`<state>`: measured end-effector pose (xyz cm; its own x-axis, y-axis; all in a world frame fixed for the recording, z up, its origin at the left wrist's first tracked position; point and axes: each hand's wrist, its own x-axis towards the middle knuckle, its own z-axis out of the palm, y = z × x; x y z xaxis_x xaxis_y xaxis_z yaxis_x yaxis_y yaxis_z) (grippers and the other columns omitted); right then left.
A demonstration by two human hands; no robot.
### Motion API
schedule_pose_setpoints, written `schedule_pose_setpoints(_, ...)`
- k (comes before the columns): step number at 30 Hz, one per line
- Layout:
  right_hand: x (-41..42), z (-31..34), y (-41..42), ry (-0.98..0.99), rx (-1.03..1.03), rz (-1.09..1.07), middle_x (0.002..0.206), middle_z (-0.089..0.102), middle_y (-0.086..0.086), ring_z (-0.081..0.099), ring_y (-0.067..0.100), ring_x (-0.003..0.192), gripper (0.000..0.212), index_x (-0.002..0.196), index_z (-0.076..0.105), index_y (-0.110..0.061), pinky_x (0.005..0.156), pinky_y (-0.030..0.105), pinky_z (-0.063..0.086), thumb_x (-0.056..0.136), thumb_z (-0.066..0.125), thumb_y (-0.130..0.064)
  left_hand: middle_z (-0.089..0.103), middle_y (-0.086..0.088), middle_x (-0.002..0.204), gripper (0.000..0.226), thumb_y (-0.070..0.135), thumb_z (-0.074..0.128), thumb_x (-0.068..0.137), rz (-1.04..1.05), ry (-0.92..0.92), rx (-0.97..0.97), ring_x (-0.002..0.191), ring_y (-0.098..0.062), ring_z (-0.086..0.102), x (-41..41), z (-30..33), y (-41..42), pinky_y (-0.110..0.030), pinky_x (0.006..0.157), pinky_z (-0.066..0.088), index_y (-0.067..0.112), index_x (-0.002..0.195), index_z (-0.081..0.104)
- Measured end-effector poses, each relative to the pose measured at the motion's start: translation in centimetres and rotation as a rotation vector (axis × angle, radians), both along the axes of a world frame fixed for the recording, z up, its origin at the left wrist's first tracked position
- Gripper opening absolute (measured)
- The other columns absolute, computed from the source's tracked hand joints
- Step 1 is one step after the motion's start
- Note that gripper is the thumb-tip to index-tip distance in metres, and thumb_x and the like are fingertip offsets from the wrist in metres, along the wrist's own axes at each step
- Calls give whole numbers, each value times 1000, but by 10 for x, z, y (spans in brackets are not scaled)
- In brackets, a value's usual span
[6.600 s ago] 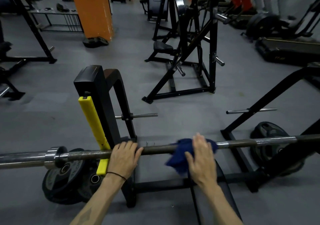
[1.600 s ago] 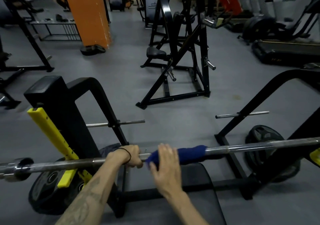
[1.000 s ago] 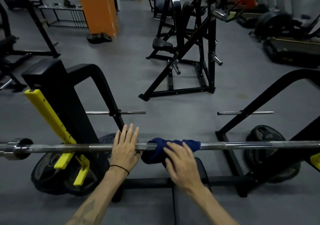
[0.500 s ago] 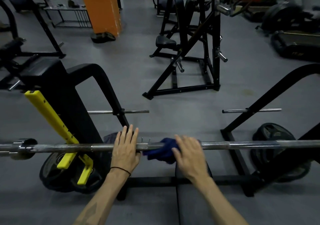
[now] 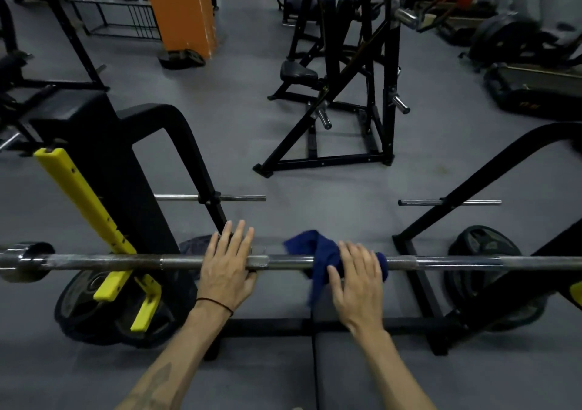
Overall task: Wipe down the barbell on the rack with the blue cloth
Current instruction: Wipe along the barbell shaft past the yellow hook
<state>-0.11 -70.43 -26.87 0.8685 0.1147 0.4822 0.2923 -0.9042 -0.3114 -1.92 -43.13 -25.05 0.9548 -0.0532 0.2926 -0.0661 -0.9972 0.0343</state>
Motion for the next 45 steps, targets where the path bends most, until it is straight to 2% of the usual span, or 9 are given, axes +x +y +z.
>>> schedule_pose_setpoints(3, -9, 0, 68, 56, 171, -194, 147, 54, 11, 38, 34, 145, 60, 146, 51, -7, 126, 50, 12, 103, 38, -47, 36, -14, 160, 96, 31, 82, 68, 25, 37, -39, 150, -36, 28, -2, 2, -6, -55, 121, 23, 8, 152, 42)
schedule_pose_setpoints(9, -16, 3, 58, 27, -211, 287, 167, 26, 5, 21, 21, 155, 65, 158, 32, -13, 124, 45, 21, 105, 39, -49, 33, -16, 161, 102, 33, 84, 68, -43, -30, -21, 150, -36, 27, -3, -1, 4, -52, 122, 18, 5, 154, 37)
schedule_pose_setpoints(15, -7, -2, 50, 50, 194, -271, 162, 35, 12, 21, 30, 154, 74, 151, 42, -1, 125, 53, 12, 105, 25, -57, 30, -14, 163, 98, 34, 77, 72, -33, -3, -33, 152, -36, 24, 2, 1, -1, -56, 123, 20, 7, 156, 34)
schedule_pose_setpoints(21, -21, 4, 79, 39, -193, 274, 166, 27, 8, 21, 24, 155, 68, 157, 35, -9, 127, 44, 15, 106, 34, -54, 27, -13, 165, 96, 37, 75, 74, -84, 23, -24, 152, -35, 22, -4, 0, 7, -52, 122, 24, 10, 157, 33)
schedule_pose_setpoints(29, -9, 2, 62, 76, 218, -317, 162, 31, 18, 15, 31, 155, 79, 152, 37, 3, 125, 54, 11, 105, 23, -59, 23, -11, 166, 99, 42, 76, 76, -37, -53, -25, 154, -33, 16, 0, -7, 1, -56, 122, 20, 11, 158, 31)
schedule_pose_setpoints(35, -23, 8, 81, 89, -223, 298, 169, 18, 9, 9, 21, 157, 75, 160, 24, -9, 128, 42, 9, 105, 34, -58, 20, -14, 166, 100, 44, 76, 78, -52, -68, -32, 154, -35, 14, -1, -9, 6, -56, 123, 19, 8, 158, 27)
schedule_pose_setpoints(38, -8, 2, 18, -1, -193, 123, 162, 34, 13, 29, 27, 152, 70, 154, 37, -4, 126, 43, 16, 106, 34, -54, 23, -13, 166, 100, 39, 78, 76, -38, -47, -34, 153, -35, 18, -1, -6, 4, -55, 123, 21, 9, 158, 29)
schedule_pose_setpoints(42, -13, -5, 36, 70, 109, -237, 162, 33, 18, 19, 32, 154, 74, 152, 39, 2, 125, 52, 12, 104, 33, -55, 26, -12, 165, 98, 38, 79, 75, -11, -51, -39, 153, -35, 19, -1, -6, 0, -54, 122, 22, 11, 157, 33)
schedule_pose_setpoints(45, -31, -3, 104, 113, 58, 18, 167, 19, 15, 7, 31, 157, 79, 158, 26, -1, 127, 49, 4, 105, 30, -60, 27, -13, 165, 101, 39, 82, 73, -9, -68, -35, 153, -35, 19, -2, -9, 1, -54, 122, 21, 10, 157, 33)
